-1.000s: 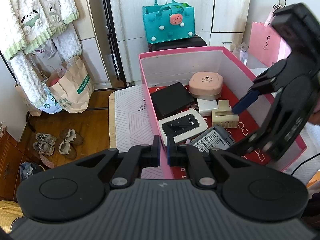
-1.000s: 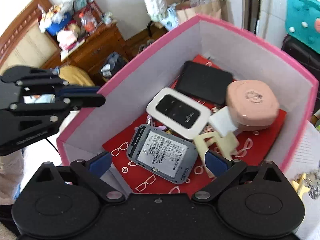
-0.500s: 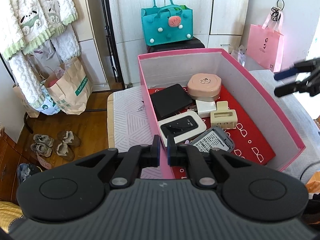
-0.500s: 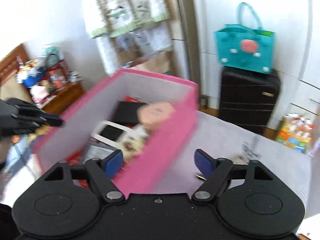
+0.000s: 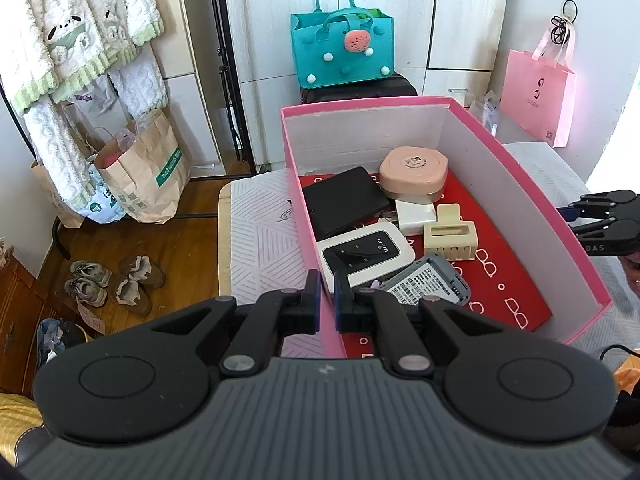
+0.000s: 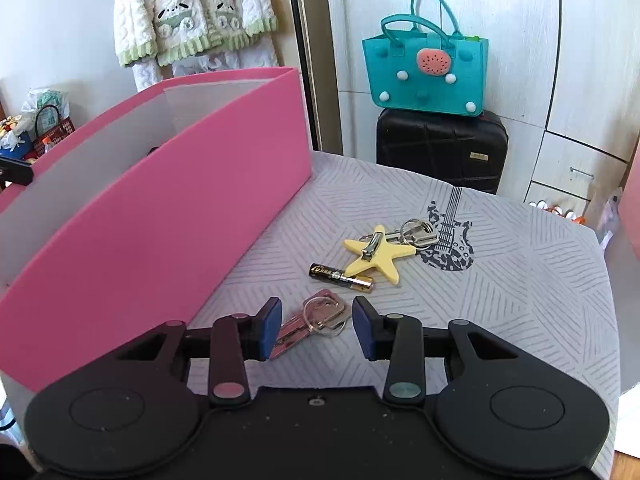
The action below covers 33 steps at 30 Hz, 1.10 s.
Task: Organize rigid objects
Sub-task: 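Move the right gripper back over the silver keys, then grasp the silver keys with the right gripper and lift them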
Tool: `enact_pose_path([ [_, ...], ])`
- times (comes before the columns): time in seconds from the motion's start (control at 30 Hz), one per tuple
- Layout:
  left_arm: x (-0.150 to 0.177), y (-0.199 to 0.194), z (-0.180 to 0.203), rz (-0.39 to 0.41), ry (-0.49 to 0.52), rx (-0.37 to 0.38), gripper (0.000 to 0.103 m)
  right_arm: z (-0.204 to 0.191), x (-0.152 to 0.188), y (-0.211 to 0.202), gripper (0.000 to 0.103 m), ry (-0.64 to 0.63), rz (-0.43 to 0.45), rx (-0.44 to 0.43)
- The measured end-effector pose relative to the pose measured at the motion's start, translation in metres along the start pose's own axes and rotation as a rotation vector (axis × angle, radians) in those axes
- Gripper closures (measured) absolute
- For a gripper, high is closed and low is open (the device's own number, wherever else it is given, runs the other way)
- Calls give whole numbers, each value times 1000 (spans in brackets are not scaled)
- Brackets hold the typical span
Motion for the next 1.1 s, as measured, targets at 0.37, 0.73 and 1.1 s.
enact_pose_path([
  [0.37,0,-1,1,-5,-2,-7,97,5,-2,-2,101,-58,27,68],
  [0.73,0,0,1,-5,-1,-6,97,22,5,4,58,10,36,96],
  [1.1,0,0,1,-5,-5,-6,97,27,-3,-8,97,124,27,-39],
])
Point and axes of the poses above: each gripper's, at about its wrist camera, not at the fingertips, and y roughly the way its jaws point, z to its right, x to its underside, the point moved 9 cm from there along y, roughly the way its jaws point, and after that the axes turned 1 degree about -z, right-handed, at the moved point
